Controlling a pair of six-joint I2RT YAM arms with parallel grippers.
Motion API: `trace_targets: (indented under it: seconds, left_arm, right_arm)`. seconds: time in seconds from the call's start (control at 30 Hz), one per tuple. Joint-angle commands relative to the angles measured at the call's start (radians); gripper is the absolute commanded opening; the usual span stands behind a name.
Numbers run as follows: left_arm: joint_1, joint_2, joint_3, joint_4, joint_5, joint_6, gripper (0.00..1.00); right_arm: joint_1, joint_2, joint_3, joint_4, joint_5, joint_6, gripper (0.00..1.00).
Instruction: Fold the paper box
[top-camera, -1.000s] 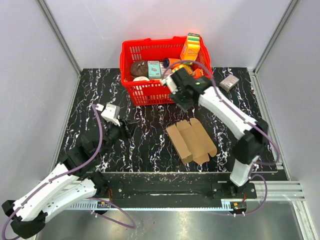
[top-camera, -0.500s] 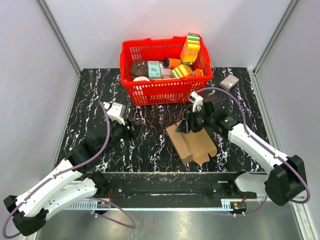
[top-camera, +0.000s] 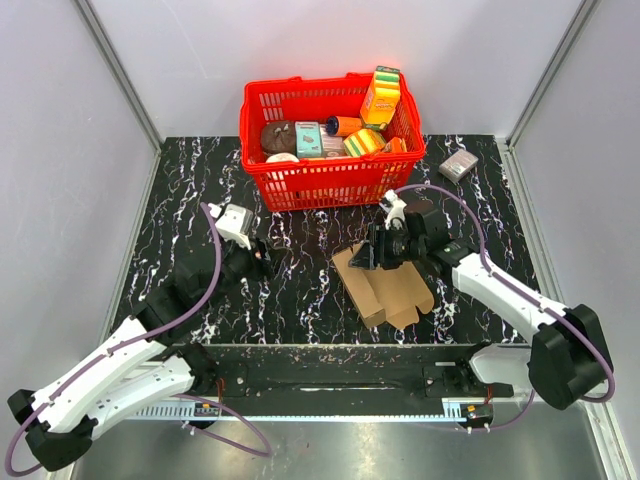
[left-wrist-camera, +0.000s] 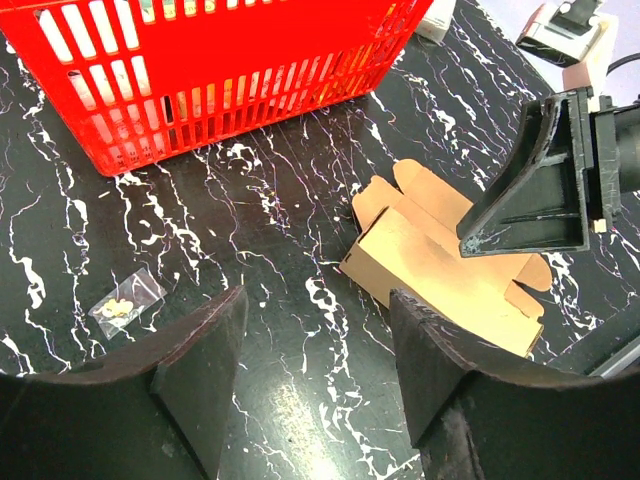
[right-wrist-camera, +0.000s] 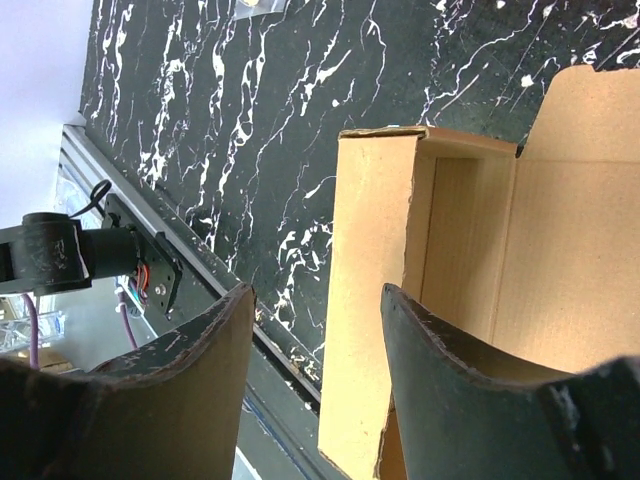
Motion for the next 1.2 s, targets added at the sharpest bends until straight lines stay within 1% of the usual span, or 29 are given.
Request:
trace_targets:
  seconds: [0.0, 0.33, 0.6, 0.83, 0.97, 1.17]
  left_arm:
    - [0.005, -0.015, 0.032, 0.018, 0.004, -0.011, 0.63]
    - [0.005, -0.025, 0.033, 0.009, 0.008, -0.015, 0.63]
    - [0.005, -0.032, 0.033, 0.004, 0.005, -0.013, 0.63]
    - [0.005, -0.031, 0.03, 0.003, 0.007, -0.016, 0.64]
    - [0.005, -0.031, 0.027, 0.003, 0.005, -0.016, 0.63]
    - [0.005, -0.026, 0.024, 0.004, 0.005, -0.019, 0.63]
  right_arm:
    - [-0.001, 0.016, -0.014, 0.046, 0.041, -0.001, 0.6]
    - [-0.004, 0.044, -0.025, 0.029, 0.052, -0.006, 0.6]
    - [-0.002, 0.074, -0.023, 0.029, 0.003, -0.01, 0.59]
    - [-0.001, 0.094, -0.037, 0.025, -0.002, -0.023, 0.59]
    - [-0.002, 0.106, -0.038, 0.025, -0.028, -0.026, 0.56]
    - [-0.002, 0.129, -0.048, 0.057, -0.094, -0.015, 0.5]
